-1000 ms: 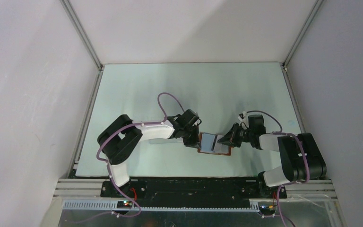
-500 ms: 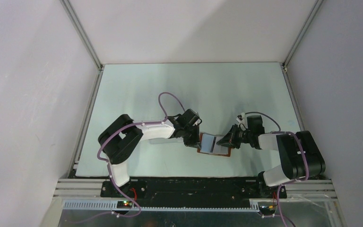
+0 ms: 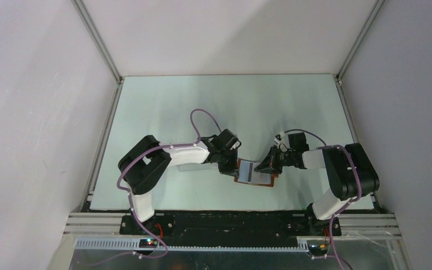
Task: Put the credit cards into the card holder
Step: Insert the credit card into the card holder.
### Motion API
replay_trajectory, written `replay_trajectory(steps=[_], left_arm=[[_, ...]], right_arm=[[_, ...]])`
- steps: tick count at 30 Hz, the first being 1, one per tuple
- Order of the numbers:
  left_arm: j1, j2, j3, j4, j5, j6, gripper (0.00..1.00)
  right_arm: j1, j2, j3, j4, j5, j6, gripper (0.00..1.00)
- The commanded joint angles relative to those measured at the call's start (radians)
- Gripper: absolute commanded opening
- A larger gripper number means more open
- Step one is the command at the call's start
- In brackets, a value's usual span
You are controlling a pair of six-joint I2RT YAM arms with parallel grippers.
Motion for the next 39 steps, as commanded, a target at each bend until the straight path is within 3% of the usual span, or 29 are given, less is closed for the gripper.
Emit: replay_trajectory(steps=[1,8,12,16,20,31,34,39], left_arm=[[-0.003,0.062,0.009,-0.017,-0.016,0.04,0.0],[-0.003,0.047,0.011,-0.028,-0.012,0.041,0.0],[-0.002,0.031,0.014,-0.028,-0.009,0.029,0.0],[-0.004,0.01,0.019,-0.03,-0.009,0.015,0.0],[-0.002,0.007,0.03,-0.032,0.0,0.011,0.0],[-0.011,0.012,0.043,-0.035,0.019,0.008,0.0],[-0.014,0.011,0.049,-0.034,0.021,0.007,0.0],[-0.02,0.004,0.053,-0.037,0.023,0.01,0.0]], right_arm=[[0.048,0.03,0.033,-0.07,0.046,-0.036,0.0],[0.103,0.02,0.056,-0.098,0.108,-0.038,0.05],[0.11,-0.031,0.085,-0.223,0.156,-0.066,0.2],[0.121,-0.083,0.15,-0.366,0.225,-0.114,0.43],[0.146,-0.103,0.207,-0.444,0.277,-0.137,0.56],[0.207,0.01,0.275,-0.448,0.296,-0.101,0.58],[0.234,0.064,0.304,-0.441,0.268,-0.088,0.47],[0.257,0.116,0.355,-0.442,0.238,-0.063,0.43]])
